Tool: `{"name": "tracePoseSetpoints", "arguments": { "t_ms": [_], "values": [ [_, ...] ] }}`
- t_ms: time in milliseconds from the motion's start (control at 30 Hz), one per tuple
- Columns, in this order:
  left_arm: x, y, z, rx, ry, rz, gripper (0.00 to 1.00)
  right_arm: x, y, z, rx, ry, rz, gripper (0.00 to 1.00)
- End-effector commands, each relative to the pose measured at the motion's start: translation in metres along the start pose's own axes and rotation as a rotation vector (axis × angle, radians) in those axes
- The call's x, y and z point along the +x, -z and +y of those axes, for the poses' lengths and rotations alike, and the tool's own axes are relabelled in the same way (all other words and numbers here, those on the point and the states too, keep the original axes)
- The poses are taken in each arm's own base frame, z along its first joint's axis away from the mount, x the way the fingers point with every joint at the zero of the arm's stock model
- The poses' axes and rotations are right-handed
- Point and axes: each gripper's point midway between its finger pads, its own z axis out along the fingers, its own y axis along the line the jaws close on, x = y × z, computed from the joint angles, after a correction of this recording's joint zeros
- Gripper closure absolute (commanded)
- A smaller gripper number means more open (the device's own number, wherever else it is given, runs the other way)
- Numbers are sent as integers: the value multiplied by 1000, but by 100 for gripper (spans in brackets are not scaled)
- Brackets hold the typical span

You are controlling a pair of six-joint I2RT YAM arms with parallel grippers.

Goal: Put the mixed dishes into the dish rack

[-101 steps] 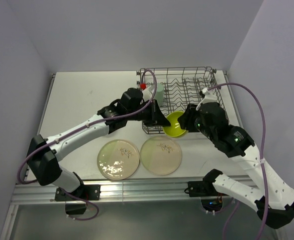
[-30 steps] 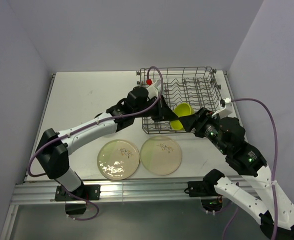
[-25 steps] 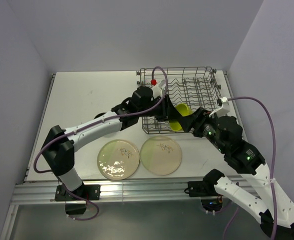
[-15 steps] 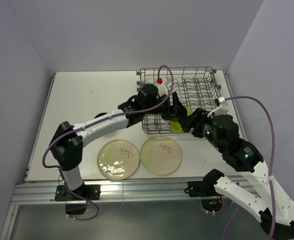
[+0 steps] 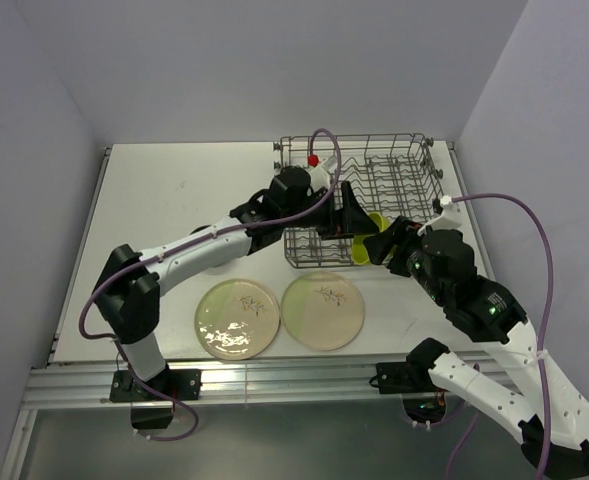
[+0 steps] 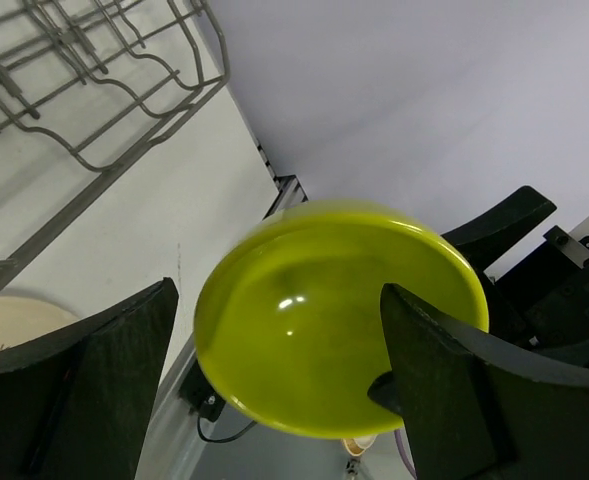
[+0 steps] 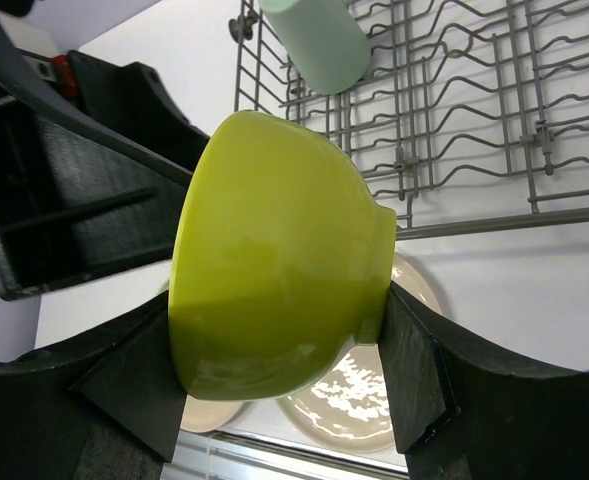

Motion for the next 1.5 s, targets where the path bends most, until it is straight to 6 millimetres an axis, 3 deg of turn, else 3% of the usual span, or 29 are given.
{"name": "tracePoseSetpoints", "arguments": {
  "t_ms": [0, 167, 367, 433, 500, 567, 600, 633, 700, 733, 933, 1133, 1167, 1200, 1267, 1300, 1400, 1433, 1467],
  "values": [
    [-23, 25, -15, 11, -67, -73, 11, -28, 10, 9, -19, -17, -89, 100],
    [-44, 45, 12, -117, -72, -147, 10, -28, 11, -1, 33, -7, -96, 100],
    [-75, 95, 41, -336, -108, -313, 11, -32, 4, -17, 152, 29, -103, 100],
    [-80, 115, 35, -364, -127, -362, 11, -39, -1, -25, 228, 57, -117, 100],
    [-79, 129, 30, -368, -138, -389, 11, -43, -12, -34, 324, 108, -116, 100],
    [-73, 136, 27, -365, -144, -388, 11, -57, -16, -30, 361, 134, -137, 100],
    [-73, 144, 20, -350, -150, -401, 11, -57, -27, -31, 398, 162, -121, 100],
    [-71, 147, 18, -345, -150, -403, 12, -72, -27, -27, 418, 159, -151, 100],
    [-64, 158, 11, -323, -158, -409, 11, -78, -44, -27, 475, 205, -138, 100],
    [-62, 161, 9, -315, -162, -411, 11, -94, -45, -23, 489, 200, -170, 100],
    [-45, 189, 8, -329, -195, -422, 11, -128, -89, -21, 643, 316, -181, 100],
    [-22, 208, 12, -310, -197, -415, 11, -146, -137, -39, 814, 455, -151, 100],
    [-20, 210, 12, -309, -196, -417, 11, -142, -152, -45, 842, 492, -120, 100],
    [-17, 215, 9, -302, -204, -422, 11, -153, -155, -45, 860, 488, -136, 100],
    [-12, 221, 12, -318, -207, -420, 11, -151, -173, -54, 912, 546, -103, 100],
    [-10, 223, 14, -324, -210, -419, 11, -163, -174, -56, 950, 554, -132, 100],
    [-5, 232, 17, -341, -217, -424, 11, -161, -198, -70, 1028, 637, -92, 100],
    [-3, 233, 19, -345, -217, -421, 11, -172, -199, -73, 1051, 639, -105, 100],
    [-2, 236, 17, -341, -222, -425, 11, -165, -212, -79, 1069, 663, -79, 100]
  ]
}}
